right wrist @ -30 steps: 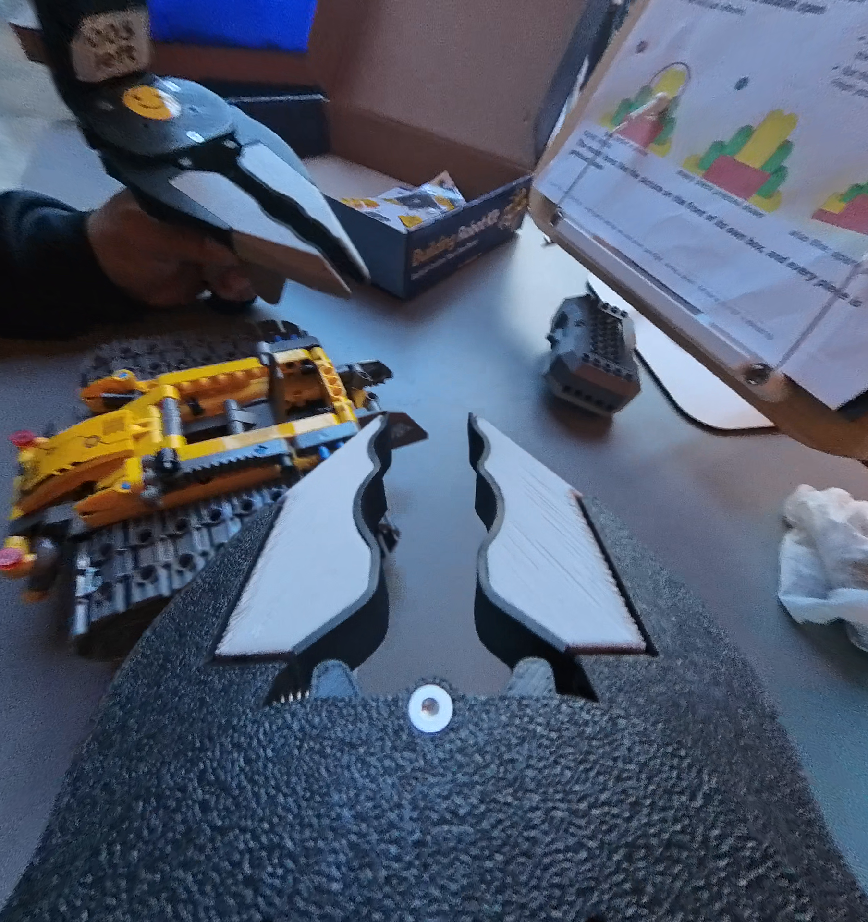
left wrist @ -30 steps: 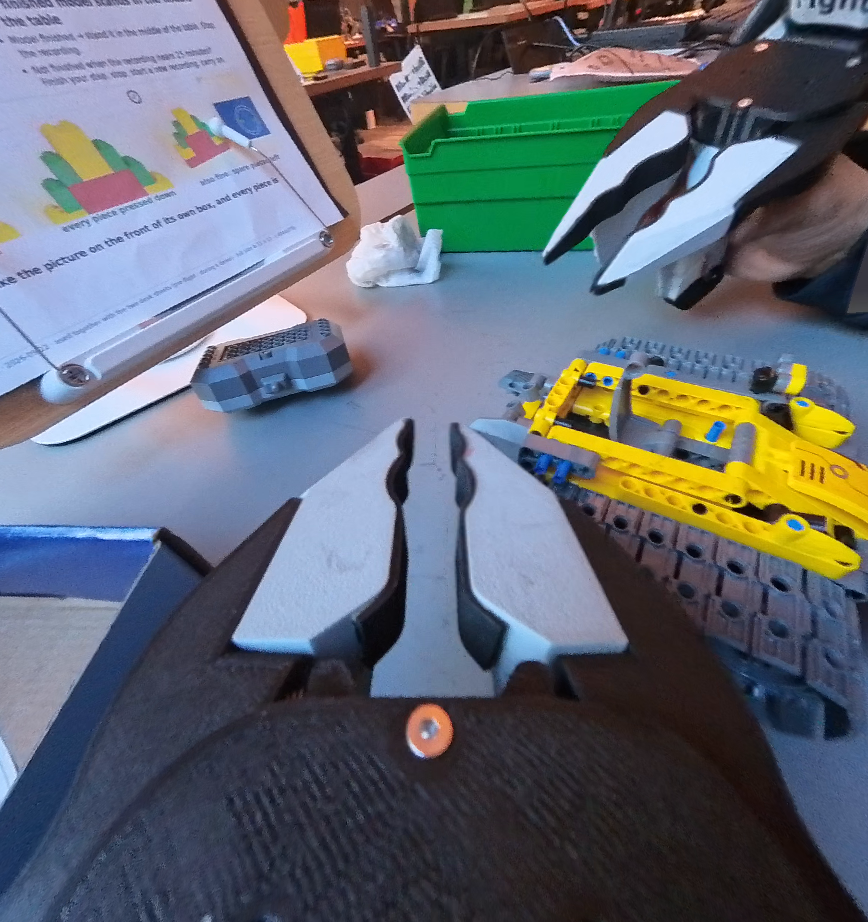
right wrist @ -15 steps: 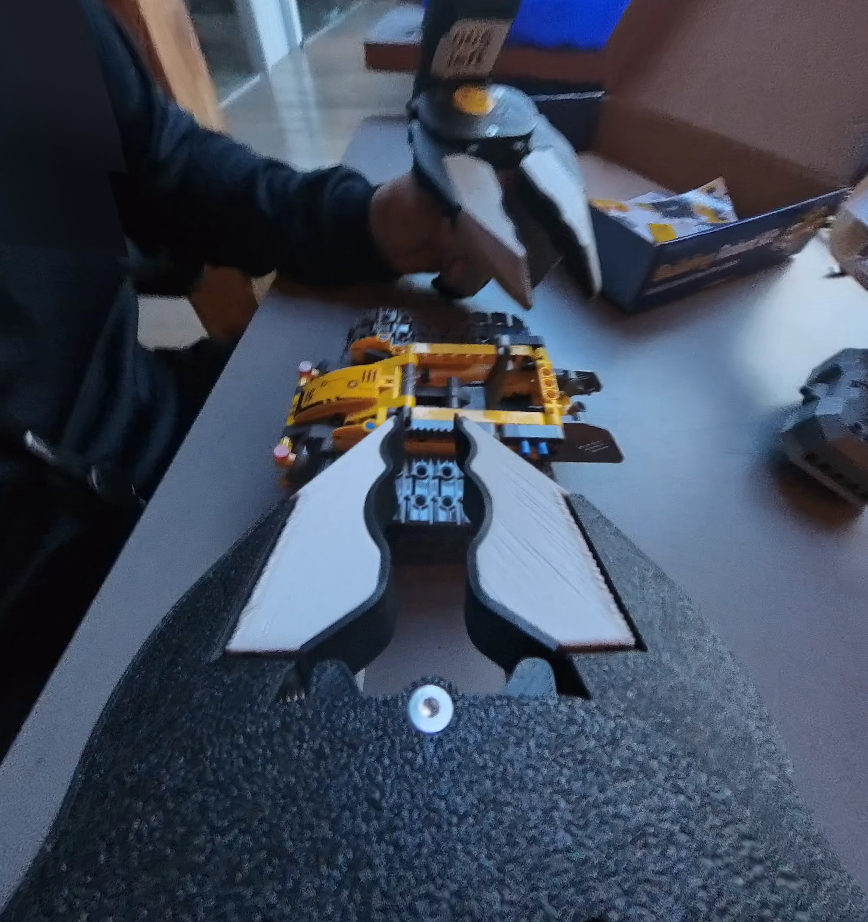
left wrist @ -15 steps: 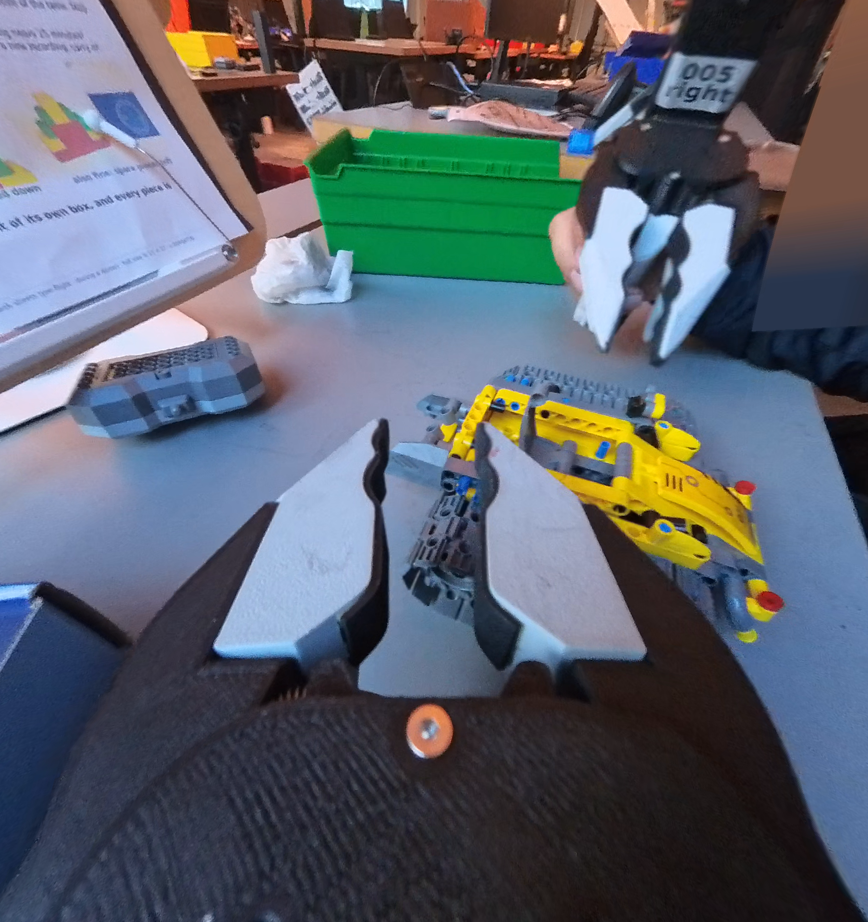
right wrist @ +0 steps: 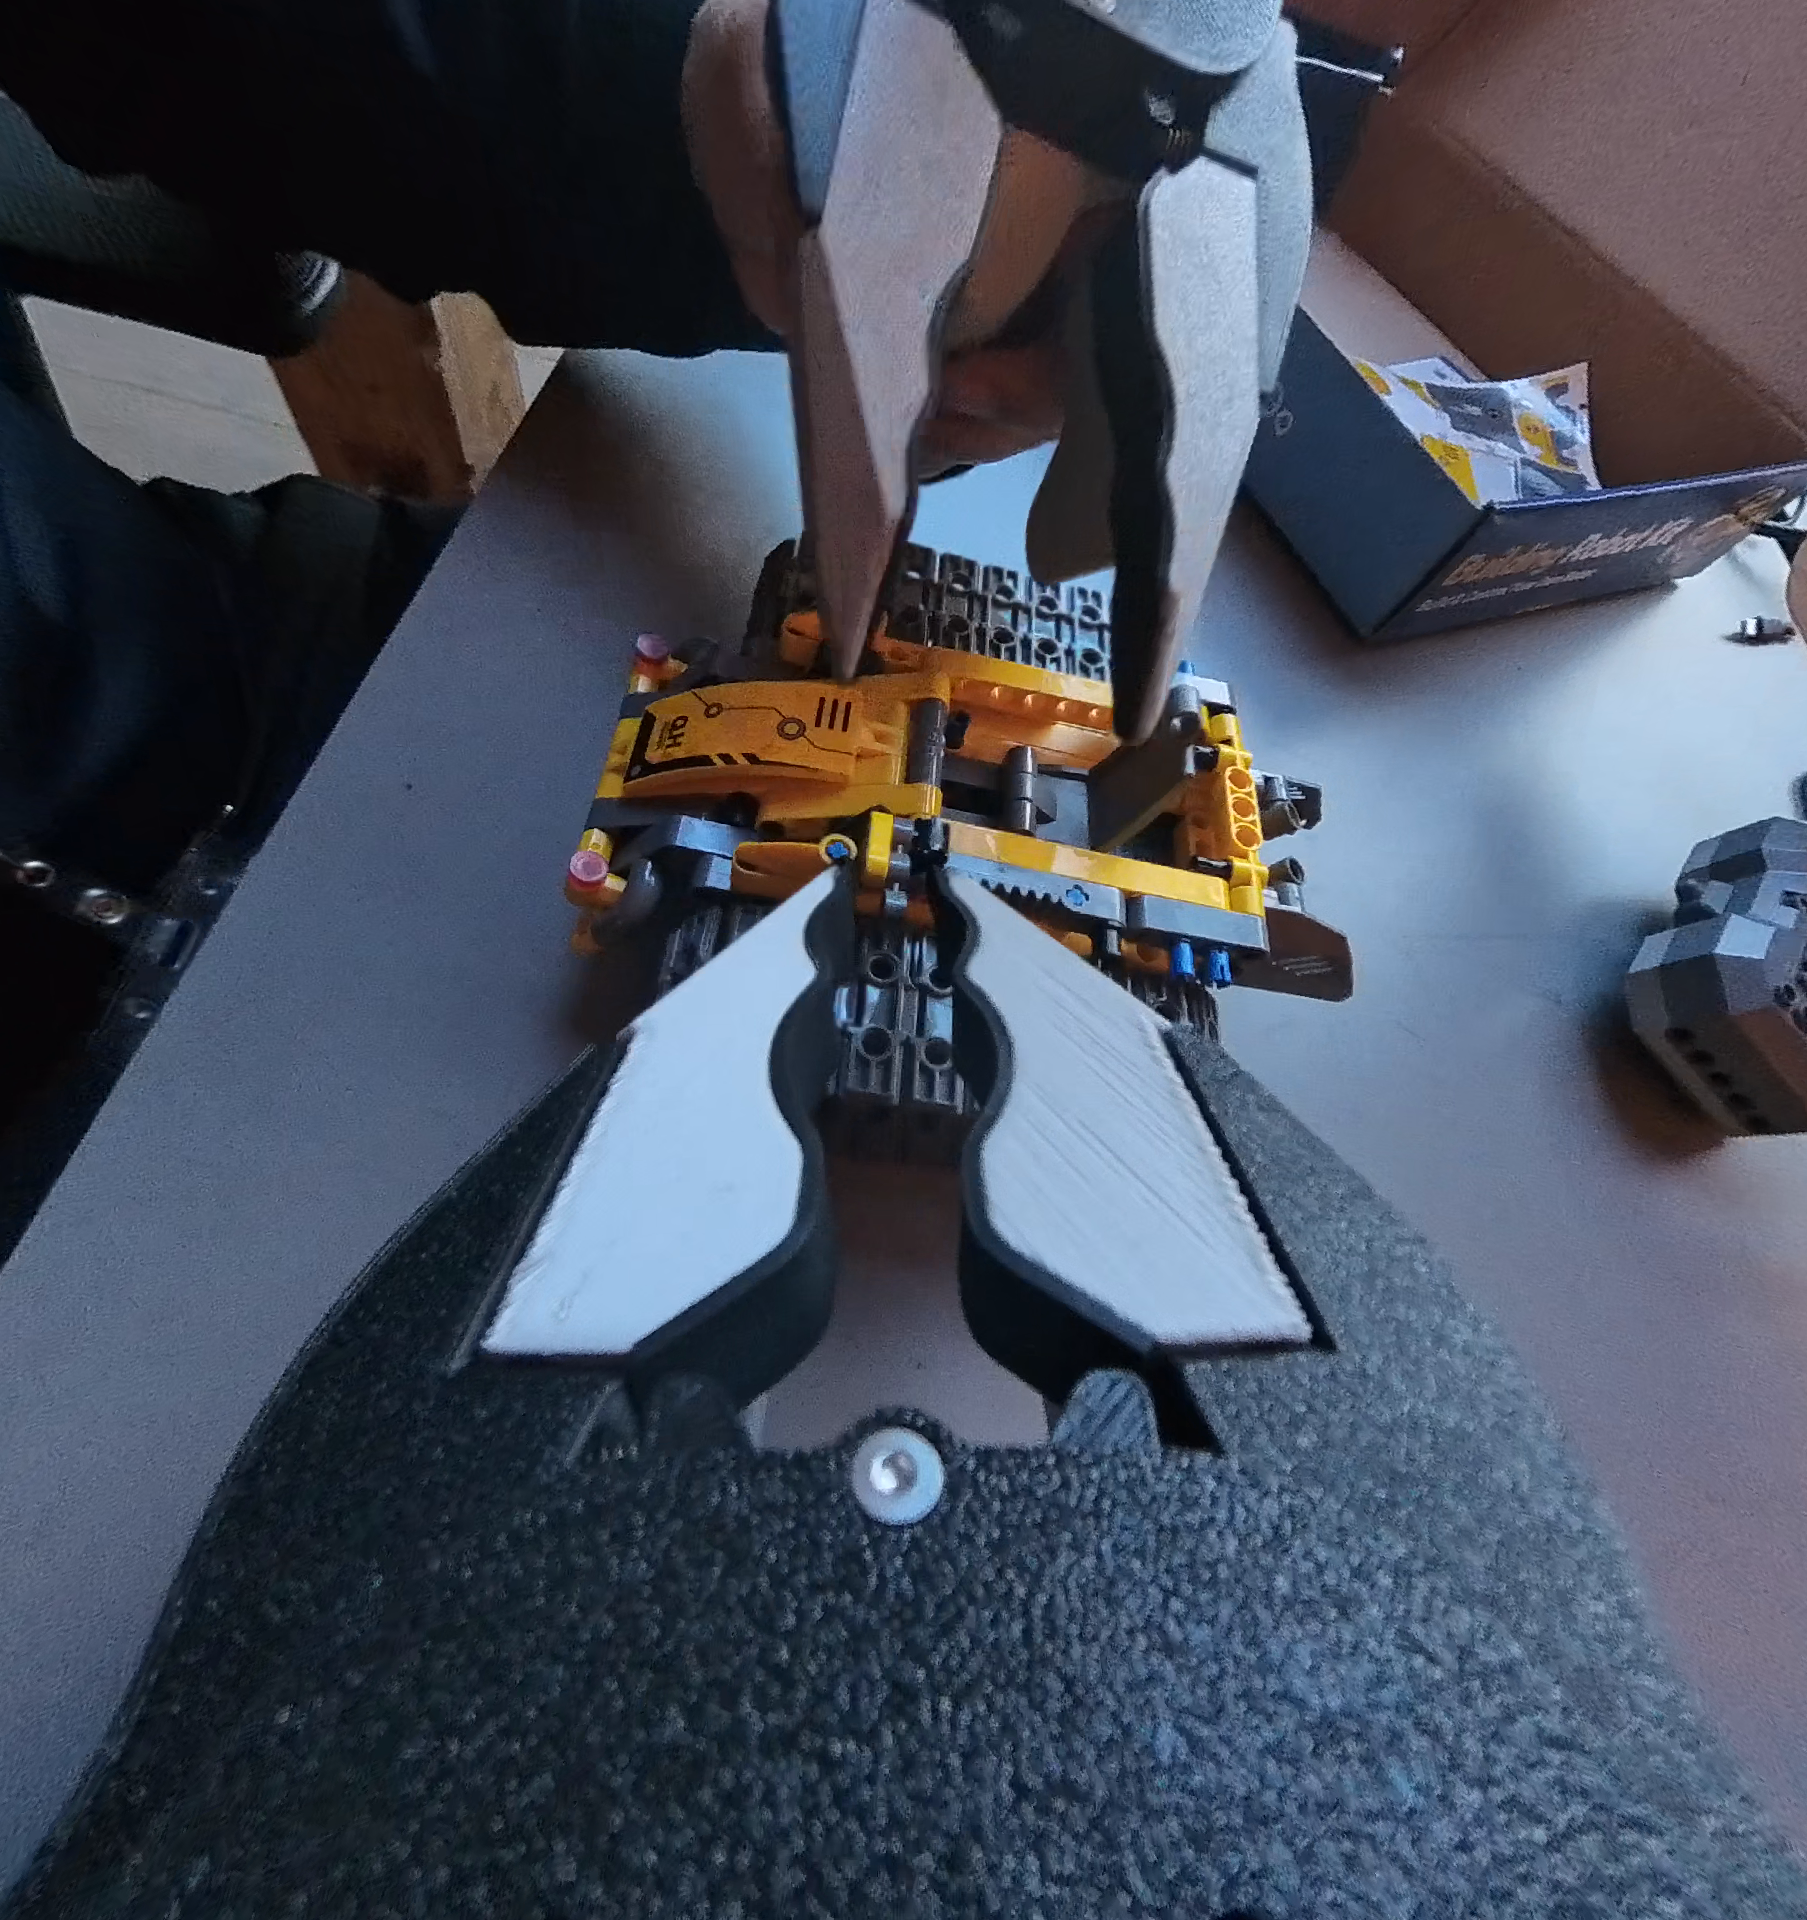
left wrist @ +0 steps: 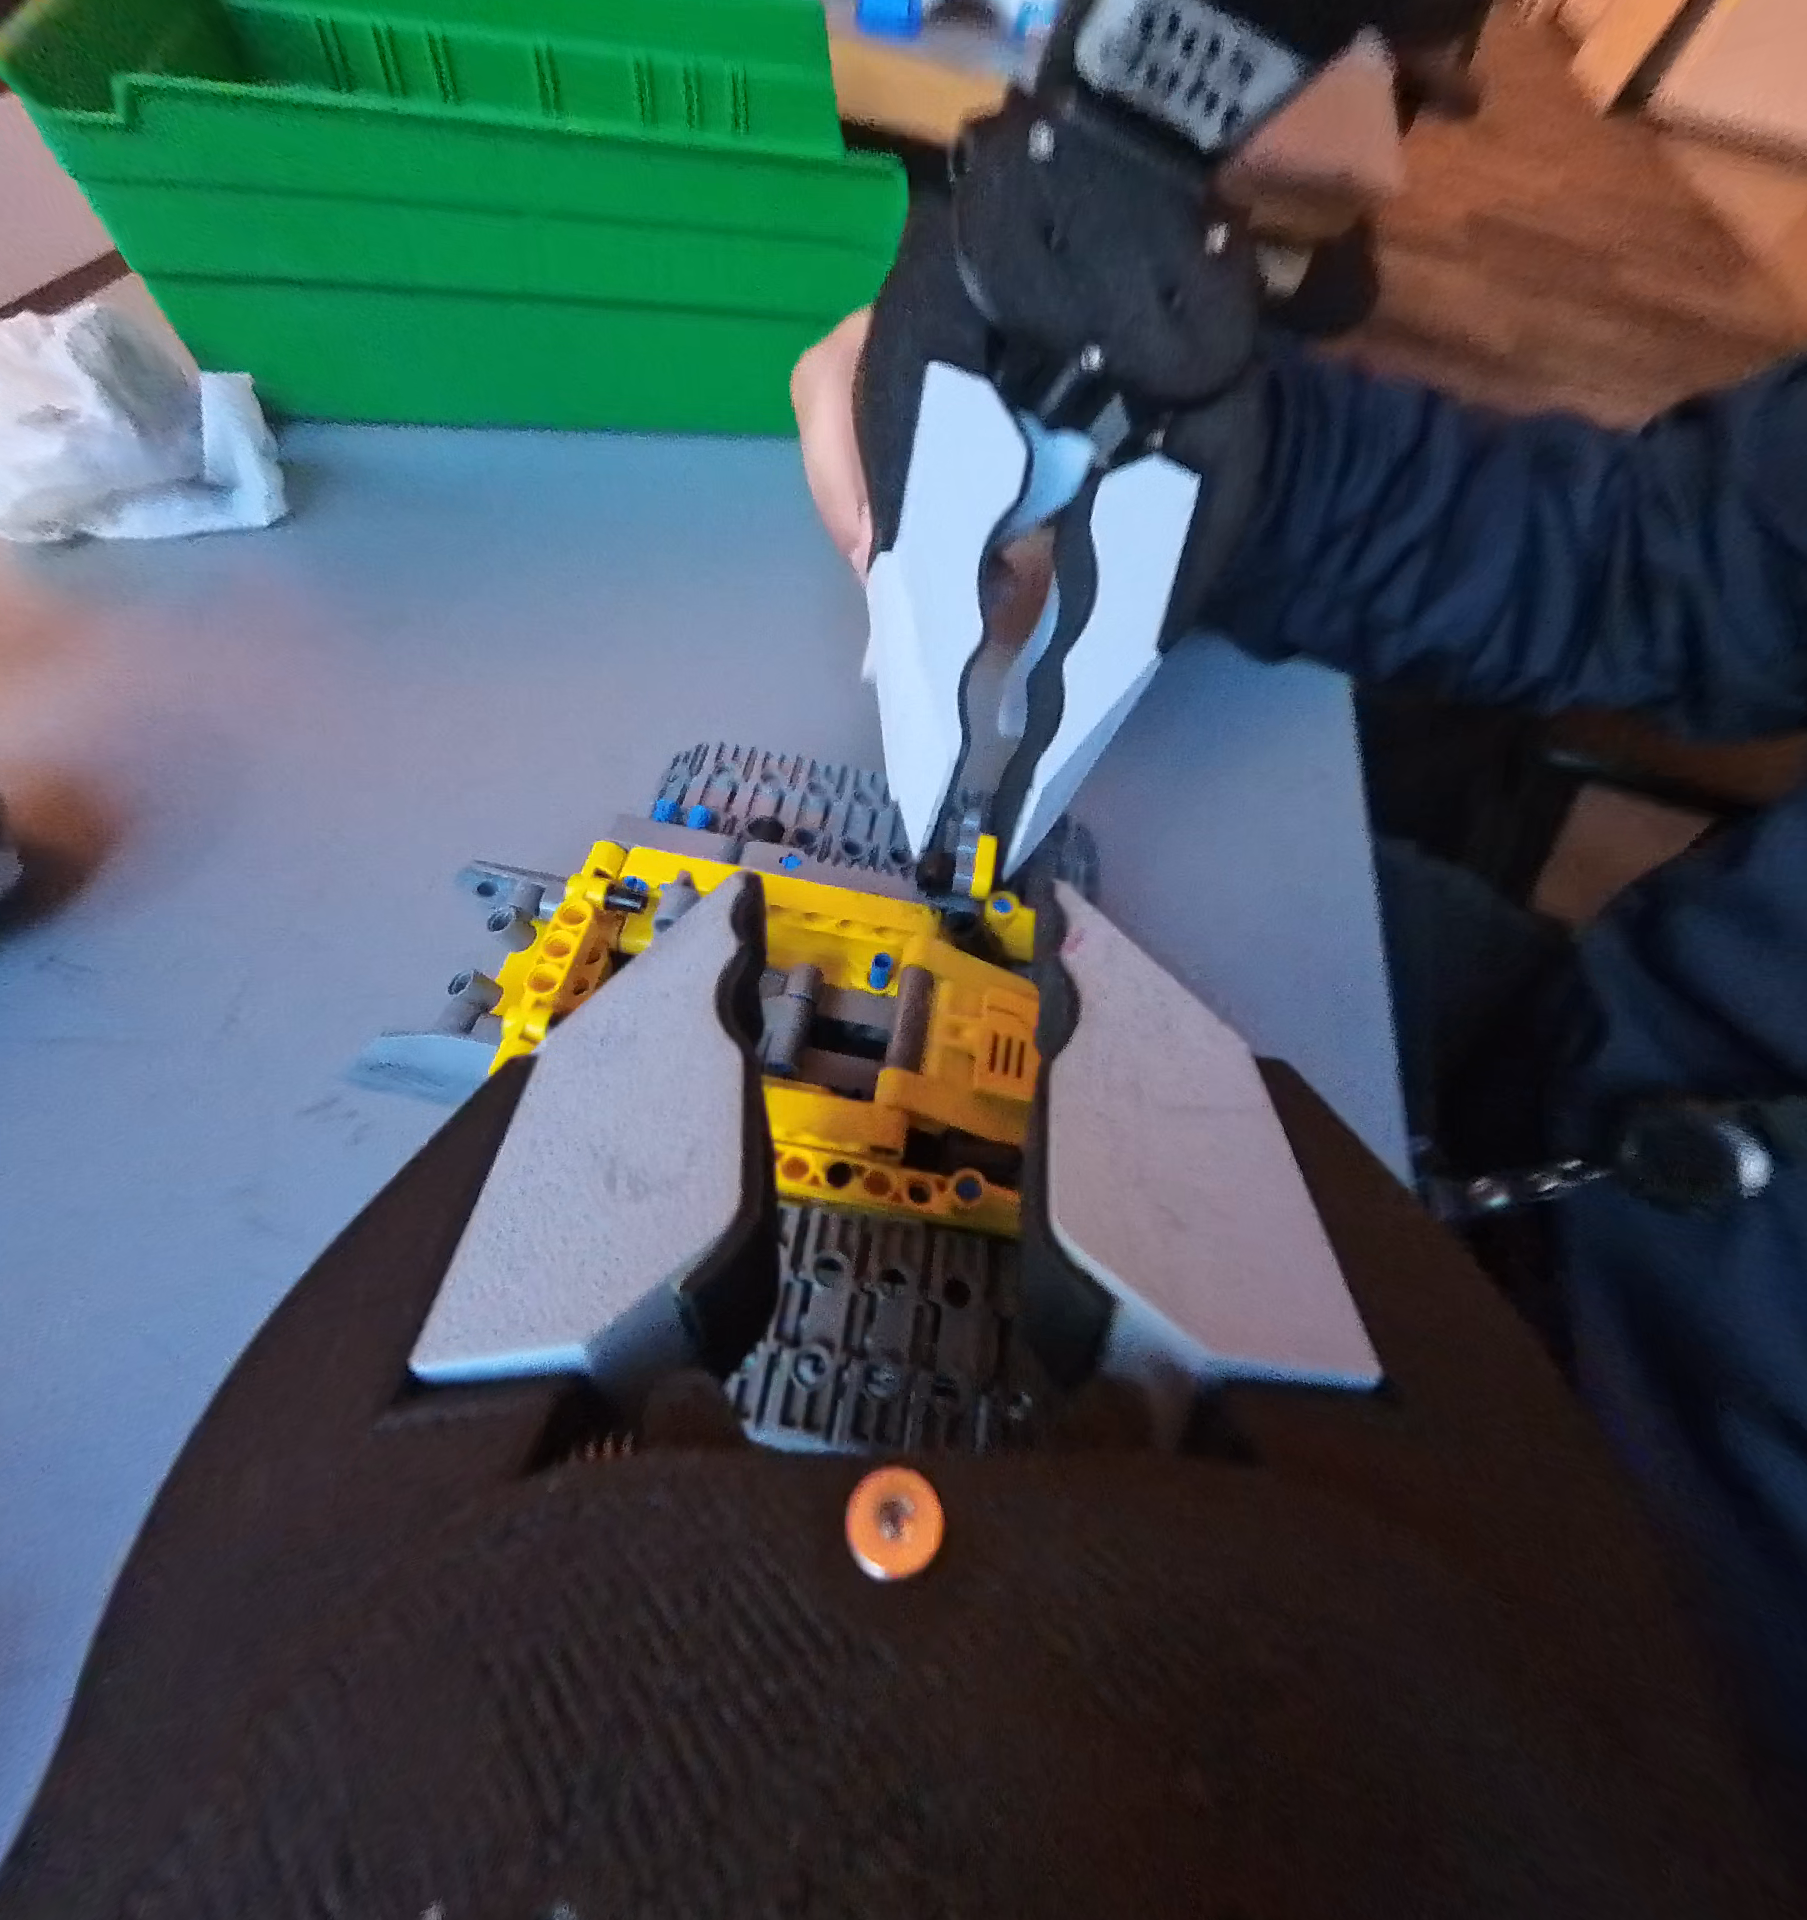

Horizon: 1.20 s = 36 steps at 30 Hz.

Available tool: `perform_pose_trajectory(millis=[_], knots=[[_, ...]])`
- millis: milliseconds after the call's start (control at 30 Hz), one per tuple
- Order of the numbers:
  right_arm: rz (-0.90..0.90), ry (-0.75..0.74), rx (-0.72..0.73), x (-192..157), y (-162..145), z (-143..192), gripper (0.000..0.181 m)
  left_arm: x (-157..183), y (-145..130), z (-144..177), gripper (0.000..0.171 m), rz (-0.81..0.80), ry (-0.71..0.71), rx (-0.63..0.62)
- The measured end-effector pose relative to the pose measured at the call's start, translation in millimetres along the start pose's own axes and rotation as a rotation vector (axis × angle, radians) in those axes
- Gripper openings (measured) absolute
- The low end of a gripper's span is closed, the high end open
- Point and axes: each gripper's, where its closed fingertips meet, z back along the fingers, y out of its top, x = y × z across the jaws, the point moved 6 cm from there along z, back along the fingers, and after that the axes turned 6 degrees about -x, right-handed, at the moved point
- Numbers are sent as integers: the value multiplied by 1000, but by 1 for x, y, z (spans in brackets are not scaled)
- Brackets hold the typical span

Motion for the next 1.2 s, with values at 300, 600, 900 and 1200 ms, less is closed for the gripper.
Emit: perform_pose_trajectory(millis=[300,600,900,1200], knots=[[-45,1,29,2,-2,-1,6,1,3,-26,52,-174,-21,-219],[-234,-101,72,16,1,-5,4,-17,1,-17,15,-137,-81,-149],[-553,128,226,27,-6,-6,5,-23,-13,-8,0,-43,-178,-12],[-959,384,394,38,-16,-8,6,-23,-14,-8,0,-42,-171,-24]])
